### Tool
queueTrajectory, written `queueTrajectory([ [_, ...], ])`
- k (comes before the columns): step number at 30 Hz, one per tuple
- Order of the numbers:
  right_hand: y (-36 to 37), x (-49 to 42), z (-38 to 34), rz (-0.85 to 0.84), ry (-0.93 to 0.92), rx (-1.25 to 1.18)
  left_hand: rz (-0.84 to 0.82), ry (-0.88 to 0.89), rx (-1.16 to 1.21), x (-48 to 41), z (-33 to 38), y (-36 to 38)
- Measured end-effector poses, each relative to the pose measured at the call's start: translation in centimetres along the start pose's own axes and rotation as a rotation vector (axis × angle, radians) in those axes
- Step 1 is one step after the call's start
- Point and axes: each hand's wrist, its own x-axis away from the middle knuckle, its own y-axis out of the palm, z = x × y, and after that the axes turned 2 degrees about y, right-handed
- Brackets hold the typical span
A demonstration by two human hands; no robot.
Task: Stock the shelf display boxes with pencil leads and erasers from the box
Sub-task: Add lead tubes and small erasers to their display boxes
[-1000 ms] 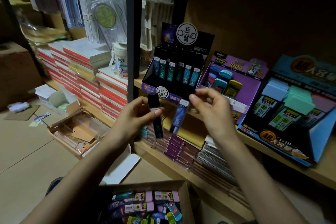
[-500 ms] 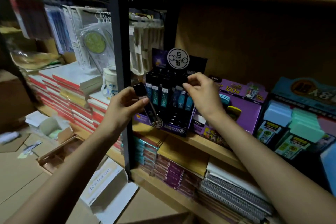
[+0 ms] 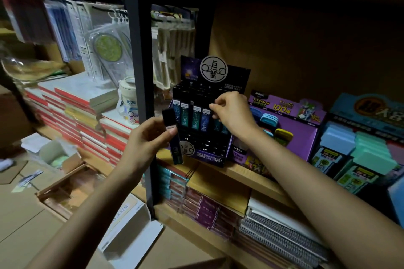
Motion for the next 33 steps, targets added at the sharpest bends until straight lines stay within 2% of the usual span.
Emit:
queueTrajectory([
  [2, -0.8, 0.8, -0.2, -0.022, -0.029, 0.248, -0.025, -0.006, 0.024, 0.2, 0.4, 0.4],
  [3, -1.1, 1.6, -0.3, 0.006, -0.079, 0.292, -0.041, -0.007, 0.026, 0.4, 0.5, 0.5],
  [5, -1.8, 3.9, -0.6, 0.034, -0.176, 0.114, -0.085, -0.005, 0.019, 0.7, 0.7, 1.0],
  [7, -2.2, 6.1, -1.3, -0.046, -0.212, -0.173, -0.149, -0.004, -0.002, 0.8, 0.8, 1.5],
  [8, -2.2, 6.8, -1.4, -0.084, -0.223, -0.233, -0.181, 0.002, -0.02, 0.8, 0.8, 1.9],
  [13, -3.0, 6.8, -1.2, -0.057, -0.237, -0.286, -0.243, 0.06, -0.083, -0.2, 0.8, 3.3],
  [15, -4.0, 5.7, -0.8, 0.016, -0.205, -0.309, -0.271, 0.113, -0.298, -1.1, 0.4, 3.2],
  [18, -5.3, 3.5, 0.0, 0.157, -0.194, -0.242, -0.413, 0.207, -0.811, -2.2, -1.1, 2.5],
  [20, -5.4, 2.4, 0.4, 0.203, -0.196, -0.157, -0.476, 0.241, -0.944, -2.6, -2.2, 2.3],
  [28, -3.3, 1.2, 1.6, 0.157, -0.25, -0.043, -0.388, 0.277, -0.995, -2.4, -4.6, 2.2],
  [33, -3.0, 1.1, 2.4, 0.134, -0.211, -0.011, -0.385, 0.279, -0.982, -2.4, -4.6, 2.2],
])
